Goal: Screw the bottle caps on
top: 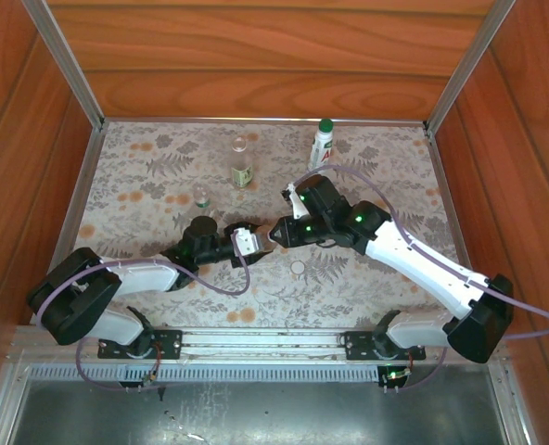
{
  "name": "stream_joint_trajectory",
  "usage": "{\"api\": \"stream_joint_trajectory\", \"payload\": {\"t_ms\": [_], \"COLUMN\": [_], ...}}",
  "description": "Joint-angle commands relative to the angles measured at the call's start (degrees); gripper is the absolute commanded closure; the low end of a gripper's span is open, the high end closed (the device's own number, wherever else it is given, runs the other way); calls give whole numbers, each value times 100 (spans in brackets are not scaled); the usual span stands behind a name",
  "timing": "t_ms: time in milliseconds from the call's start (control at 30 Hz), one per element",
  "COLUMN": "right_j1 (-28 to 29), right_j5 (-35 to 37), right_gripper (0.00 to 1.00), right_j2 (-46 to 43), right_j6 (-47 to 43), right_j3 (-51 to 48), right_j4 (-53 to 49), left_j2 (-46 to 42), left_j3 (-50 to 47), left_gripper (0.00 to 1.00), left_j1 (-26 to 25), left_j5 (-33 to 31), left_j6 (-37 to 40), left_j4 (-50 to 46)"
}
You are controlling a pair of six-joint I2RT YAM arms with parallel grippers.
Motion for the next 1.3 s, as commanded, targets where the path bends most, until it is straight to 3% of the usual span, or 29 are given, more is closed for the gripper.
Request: {"api": "stream_joint_trajectory", "payload": {"t_ms": [0, 167, 400, 833, 1033, 1100, 1267], "right_j1": [20, 37, 61, 60, 62, 64, 64], "right_j5": [-359, -553, -224, -601, -612, -632, -867], "right_gripper": [52, 41, 41, 52, 67, 76, 92], "right_j2": [-394, -609, -481, 28, 144, 134, 70], "right_j6": [-1993, -4713, -6888, -7288, -7205, -7127, -6369], "right_j3": [108, 245, 271, 198, 218, 239, 270], "right_j4": [-143, -614, -723, -478, -482, -472, -467], "left_j2": [-156, -219, -212, -252, -253, -239, -213], "left_j3": [-56, -158, -130, -140, -136, -135, -125], "left_gripper": [46, 46, 46, 46, 46, 46, 46], "left_j1": [-45, -48, -46, -53, -47, -49, -53], "left_j5": [229, 454, 591, 651, 642, 636, 608], "left_j6": [191, 147, 87, 46, 52, 59, 76], "left_j4": [128, 124, 128, 124, 128, 119, 128]}}
